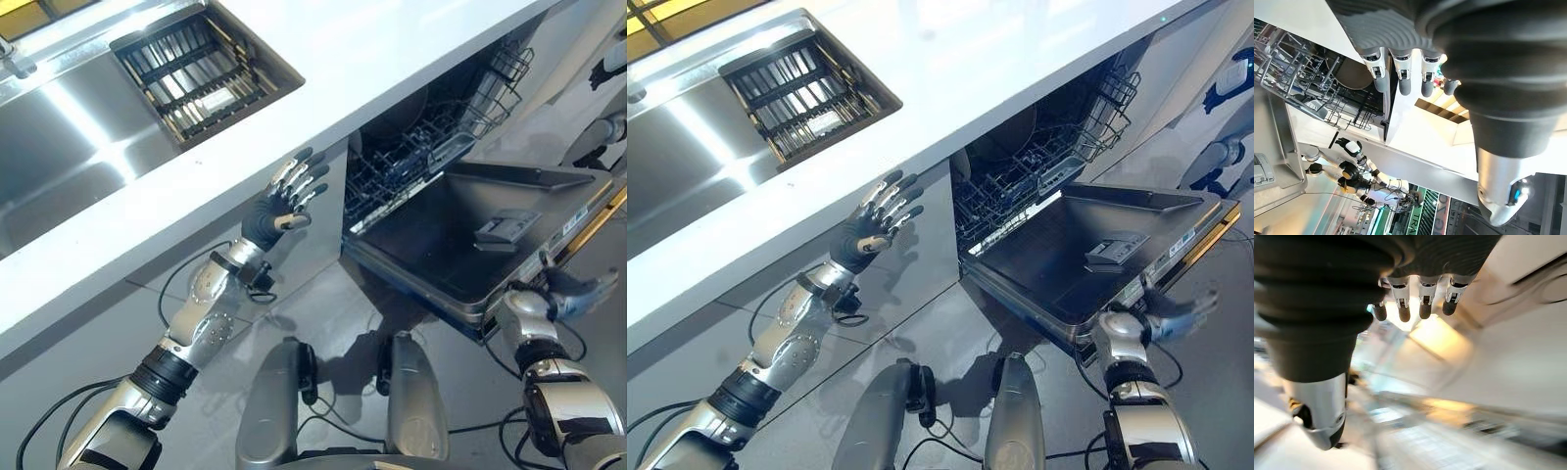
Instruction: Pick up plates and place into dishwasher.
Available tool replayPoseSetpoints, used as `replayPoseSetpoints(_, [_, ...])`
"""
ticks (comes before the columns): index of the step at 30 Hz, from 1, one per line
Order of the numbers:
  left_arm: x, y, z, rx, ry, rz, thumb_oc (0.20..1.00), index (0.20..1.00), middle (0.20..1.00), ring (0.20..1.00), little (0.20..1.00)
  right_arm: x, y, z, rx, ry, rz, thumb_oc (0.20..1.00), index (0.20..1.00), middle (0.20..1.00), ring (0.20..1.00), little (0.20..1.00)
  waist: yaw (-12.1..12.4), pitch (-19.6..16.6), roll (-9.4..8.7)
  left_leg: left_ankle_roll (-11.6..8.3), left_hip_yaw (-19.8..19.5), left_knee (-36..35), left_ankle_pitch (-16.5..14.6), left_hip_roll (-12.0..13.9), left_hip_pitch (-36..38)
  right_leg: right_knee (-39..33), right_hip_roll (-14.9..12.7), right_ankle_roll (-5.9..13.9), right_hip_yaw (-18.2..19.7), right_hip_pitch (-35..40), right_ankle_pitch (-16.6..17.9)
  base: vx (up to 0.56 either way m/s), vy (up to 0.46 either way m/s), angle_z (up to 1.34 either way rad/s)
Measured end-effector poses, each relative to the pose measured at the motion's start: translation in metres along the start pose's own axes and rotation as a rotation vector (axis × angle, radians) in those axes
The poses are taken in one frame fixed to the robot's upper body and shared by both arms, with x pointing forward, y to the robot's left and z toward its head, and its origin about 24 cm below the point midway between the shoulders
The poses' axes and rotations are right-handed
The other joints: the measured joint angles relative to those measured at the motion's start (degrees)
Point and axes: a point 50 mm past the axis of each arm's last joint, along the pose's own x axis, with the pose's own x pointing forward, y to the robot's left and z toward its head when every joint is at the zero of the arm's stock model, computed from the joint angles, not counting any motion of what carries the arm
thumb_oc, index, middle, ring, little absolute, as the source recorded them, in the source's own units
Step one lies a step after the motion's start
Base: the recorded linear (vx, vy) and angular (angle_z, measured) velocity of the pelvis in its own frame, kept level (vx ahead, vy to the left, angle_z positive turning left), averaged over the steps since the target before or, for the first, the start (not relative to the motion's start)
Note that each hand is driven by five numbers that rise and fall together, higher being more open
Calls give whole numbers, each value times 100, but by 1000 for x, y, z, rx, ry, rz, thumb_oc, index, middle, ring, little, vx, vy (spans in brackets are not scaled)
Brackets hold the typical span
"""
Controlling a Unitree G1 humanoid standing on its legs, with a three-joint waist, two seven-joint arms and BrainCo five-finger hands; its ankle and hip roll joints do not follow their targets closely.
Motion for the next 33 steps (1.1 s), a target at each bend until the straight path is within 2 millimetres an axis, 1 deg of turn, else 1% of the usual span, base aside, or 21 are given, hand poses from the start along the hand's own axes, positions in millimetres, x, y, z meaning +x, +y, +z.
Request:
replayPoseSetpoints(2, [0,-1,-1,-2,3,-3,1000,1000,1000,1000,1000,3,-4,-14,1,84,32,1000,1000,1000,1000,1000,8,-28,49,-17,-6,0,-9,12,2,11,13,24,-1,-2,-14,-3,-15,-1])
replayPoseSetpoints(6, [0,-5,-6,-14,22,-17,1000,1000,1000,1000,1000,2,0,-28,44,228,151,1000,1000,1000,1000,1000,34,-54,134,-46,-25,4,-5,6,-12,58,2,48,-16,-36,-37,-14,-30,2])
replayPoseSetpoints(9, [0,-5,-7,-17,32,-15,1000,1000,1000,1000,1000,-1,9,-34,148,344,305,1000,1000,1000,1000,1000,29,-42,168,-79,-76,26,4,-30,-20,132,-45,33,-57,-43,-79,1,-47,7])
replayPoseSetpoints(10, [0,-5,-7,-18,40,-15,1000,1000,1000,1000,1000,0,8,-37,176,372,344,1000,1000,1000,1000,1000,46,-37,176,-91,-90,29,12,-42,-20,161,-55,34,-74,-45,-89,-11,-66,8])
replayPoseSetpoints(12, [0,-4,-8,-23,58,-15,1000,1000,1000,1000,1000,4,8,-35,259,413,460,1000,1000,1000,1000,1000,49,-31,186,-118,-103,45,28,-65,-40,217,-78,20,-75,-78,-98,-28,-57,1])
replayPoseSetpoints(15, [0,-3,-9,-30,81,-14,1000,1000,1000,1000,1000,9,9,-26,350,418,672,1000,1000,1000,1000,1000,60,-1,246,-179,-146,70,65,-66,-140,256,-93,-12,-99,-180,-87,-24,-51,-1])
replayPoseSetpoints(18, [0,-2,-9,-40,100,-17,1000,1000,1000,1000,1000,14,4,-22,375,425,802,1000,1000,1000,1000,1000,108,7,245,-240,-253,89,107,-68,-242,293,-80,-55,-155,-265,-92,-7,-47,-5])
replayPoseSetpoints(20, [-1,3,-5,-40,88,-9,1000,1000,1000,1000,1000,15,2,-18,384,415,879,1000,1000,1000,1000,1000,166,32,242,-274,-354,97,123,-63,-328,291,-91,-113,-277,-305,-67,-3,-60,-19])
replayPoseSetpoints(23, [-5,12,4,-49,62,8,1000,1000,1000,1000,1000,11,7,-13,389,392,994,1000,1000,1000,1000,1000,181,83,212,-286,-520,89,123,-58,-347,264,-73,-186,-439,-298,-68,1,-48,-16])
replayPoseSetpoints(26, [-8,16,7,-48,54,7,1000,1000,1000,1000,1000,3,15,-2,402,347,1109,1000,1000,1000,1000,1000,174,99,202,-287,-716,13,123,-42,-409,140,-61,-187,-684,-298,-67,2,-47,-13])
replayPoseSetpoints(28, [-10,19,9,-43,59,12,1000,1000,1000,1000,1000,-8,27,10,423,311,1195,1000,1000,1000,1000,1000,184,145,132,-286,-820,-91,123,-30,-415,24,-43,-172,-834,-294,-58,12,-55,-16])
replayPoseSetpoints(30, [-11,20,10,-34,69,10,1000,1000,1000,1000,1000,-23,39,21,496,285,1271,1000,1000,1000,1000,1000,194,175,84,-284,-900,-219,124,-28,-416,-117,-33,-110,-992,-276,-23,10,-47,-10])
replayPoseSetpoints(33, [-10,20,10,-35,72,1,1000,1000,1000,1000,1000,-44,54,39,625,223,1393,1000,1000,1000,1000,1000,259,181,81,-281,-1031,-319,124,-15,-399,-279,-31,-34,-1230,-218,21,13,-39,-8])
